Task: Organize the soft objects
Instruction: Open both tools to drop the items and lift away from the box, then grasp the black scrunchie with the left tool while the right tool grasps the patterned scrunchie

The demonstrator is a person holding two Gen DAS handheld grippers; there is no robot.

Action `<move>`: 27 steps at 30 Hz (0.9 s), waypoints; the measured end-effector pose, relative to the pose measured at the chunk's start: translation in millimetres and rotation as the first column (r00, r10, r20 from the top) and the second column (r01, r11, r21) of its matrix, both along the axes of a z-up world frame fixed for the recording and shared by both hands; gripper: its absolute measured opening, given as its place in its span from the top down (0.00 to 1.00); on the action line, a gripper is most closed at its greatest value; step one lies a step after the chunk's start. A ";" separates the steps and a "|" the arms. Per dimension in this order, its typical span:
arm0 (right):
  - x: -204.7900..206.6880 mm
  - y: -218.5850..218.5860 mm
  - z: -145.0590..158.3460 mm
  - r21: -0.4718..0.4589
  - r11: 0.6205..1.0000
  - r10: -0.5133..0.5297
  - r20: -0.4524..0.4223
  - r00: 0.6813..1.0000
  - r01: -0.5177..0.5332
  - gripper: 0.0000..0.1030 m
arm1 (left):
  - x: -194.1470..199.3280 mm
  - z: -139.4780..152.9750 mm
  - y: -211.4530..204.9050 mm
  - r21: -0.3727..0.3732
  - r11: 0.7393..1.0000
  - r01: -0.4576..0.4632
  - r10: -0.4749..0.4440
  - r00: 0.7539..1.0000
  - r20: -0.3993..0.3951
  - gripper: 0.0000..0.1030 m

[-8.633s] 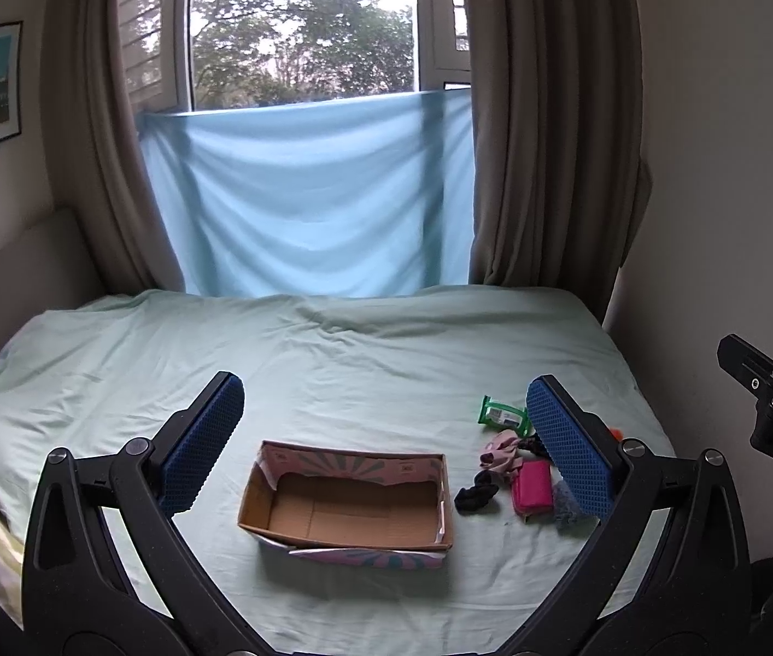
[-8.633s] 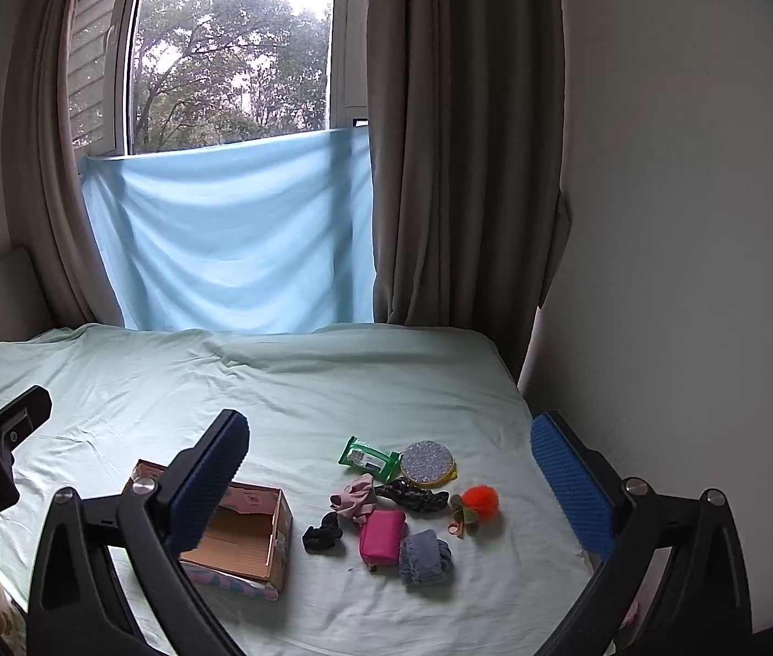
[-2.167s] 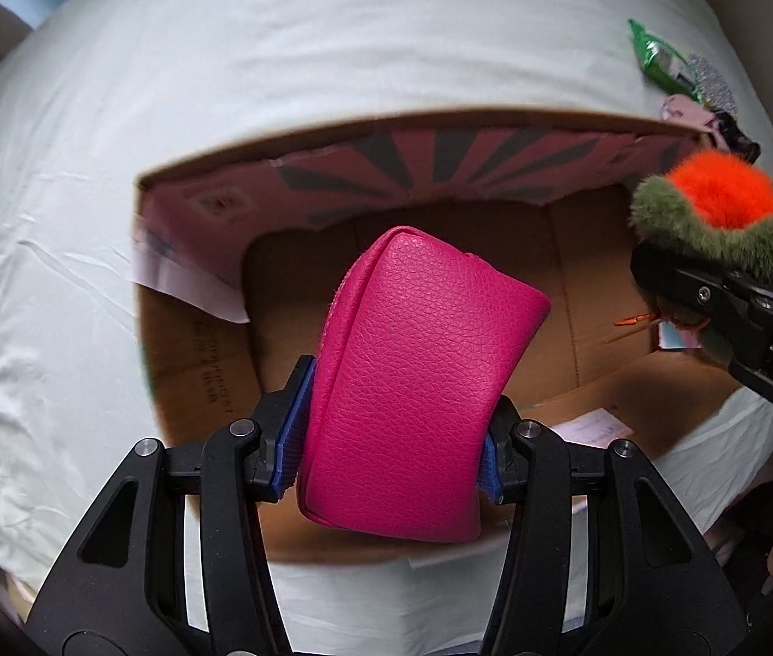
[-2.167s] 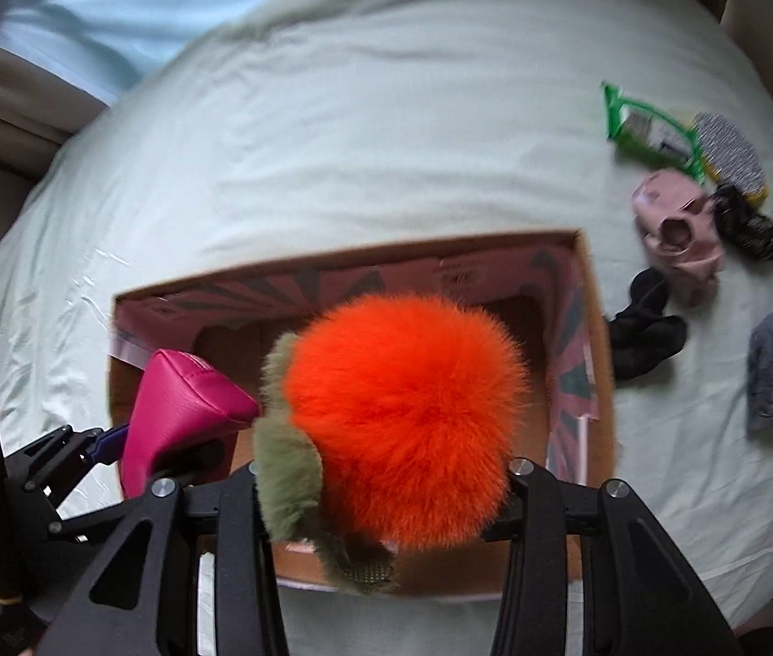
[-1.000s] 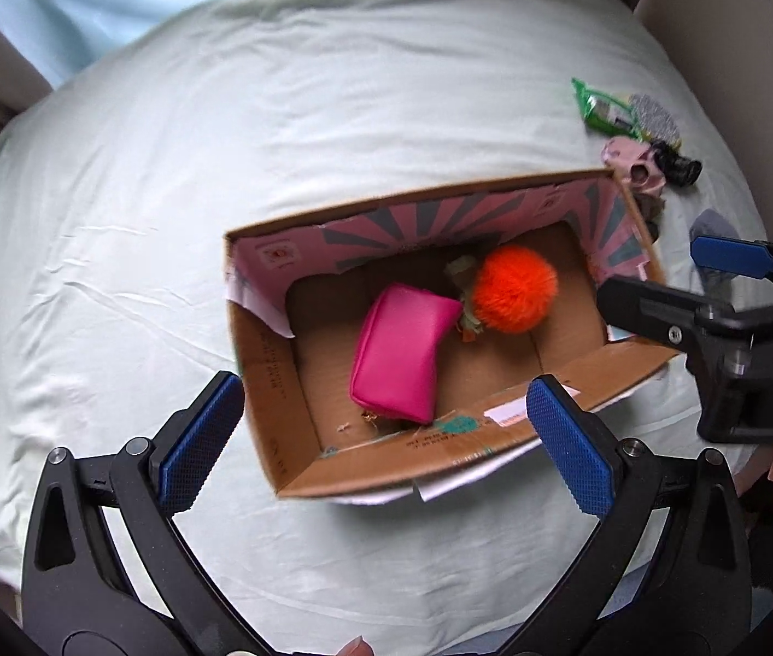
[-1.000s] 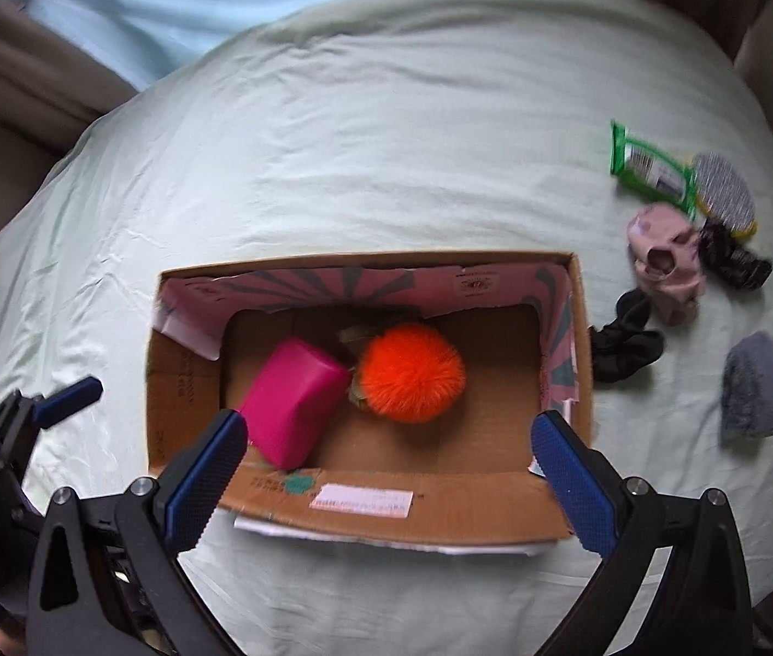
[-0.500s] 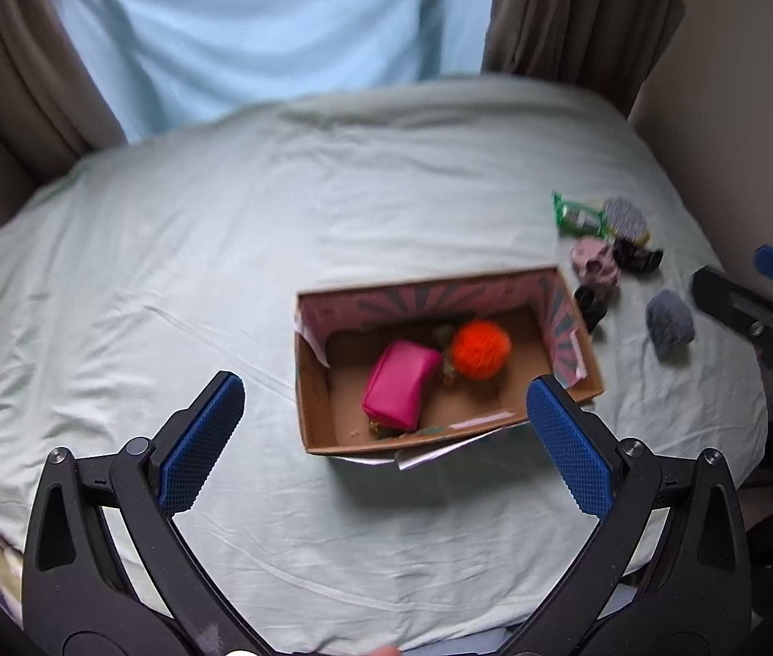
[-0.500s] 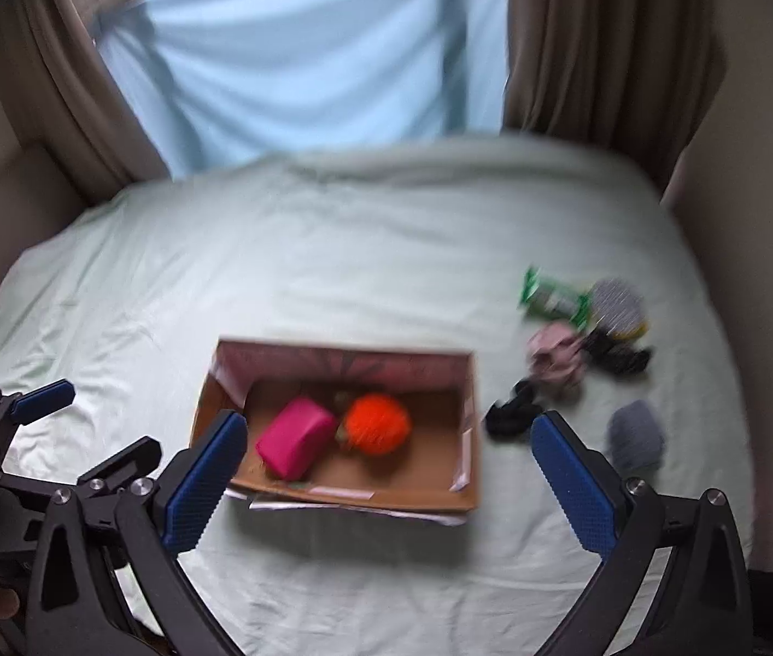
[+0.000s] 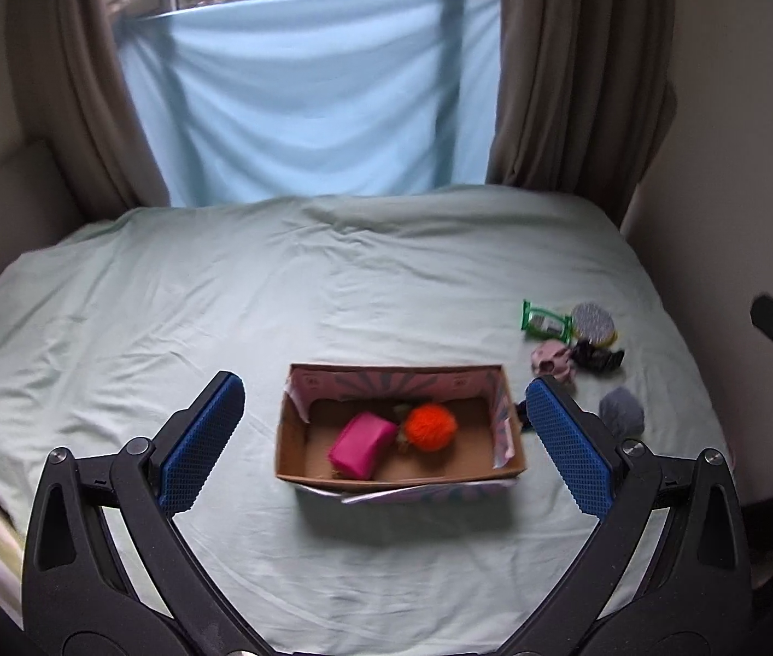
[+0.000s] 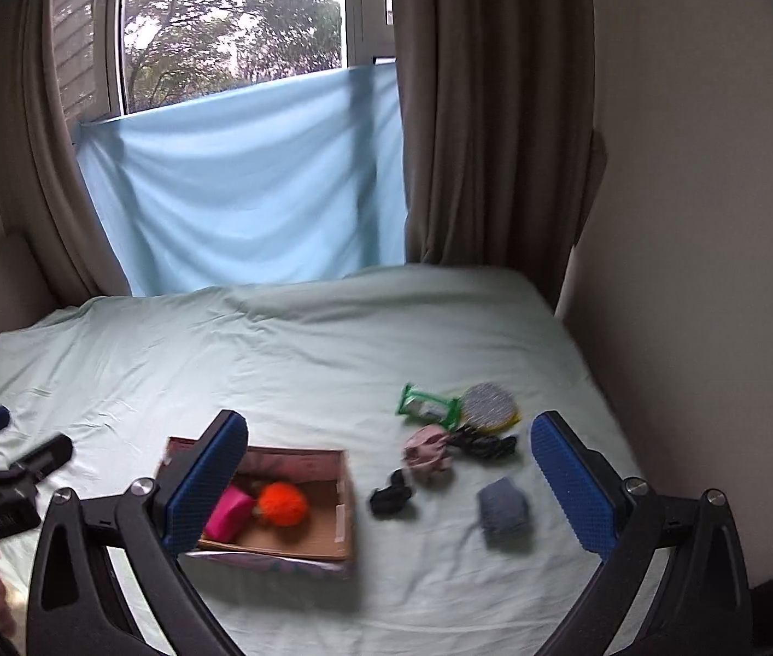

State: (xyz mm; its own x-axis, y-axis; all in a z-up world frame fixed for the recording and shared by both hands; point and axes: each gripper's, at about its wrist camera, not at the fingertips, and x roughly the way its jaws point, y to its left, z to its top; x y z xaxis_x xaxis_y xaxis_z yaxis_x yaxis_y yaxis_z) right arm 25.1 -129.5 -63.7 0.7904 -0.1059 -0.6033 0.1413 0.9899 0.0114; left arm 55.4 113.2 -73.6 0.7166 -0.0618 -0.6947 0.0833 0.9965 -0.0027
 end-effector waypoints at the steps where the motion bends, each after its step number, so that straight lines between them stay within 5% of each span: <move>1: -0.7 -7.2 0.5 -0.004 1.000 0.009 0.002 1.000 -0.009 0.00 | 0.1 1.6 -7.3 -0.010 1.000 -0.014 0.014 1.000 0.002 0.00; 16: 18.4 -135.8 -26.0 0.030 0.994 0.110 -0.045 0.993 -0.109 0.00 | 12.7 -27.4 -141.6 -0.063 0.996 -0.069 0.068 0.998 -0.015 0.00; 27: 83.0 -198.8 -100.5 0.104 0.986 0.143 -0.152 0.978 -0.128 0.00 | 50.5 -114.4 -229.1 0.010 0.999 -0.045 0.045 0.995 -0.084 0.00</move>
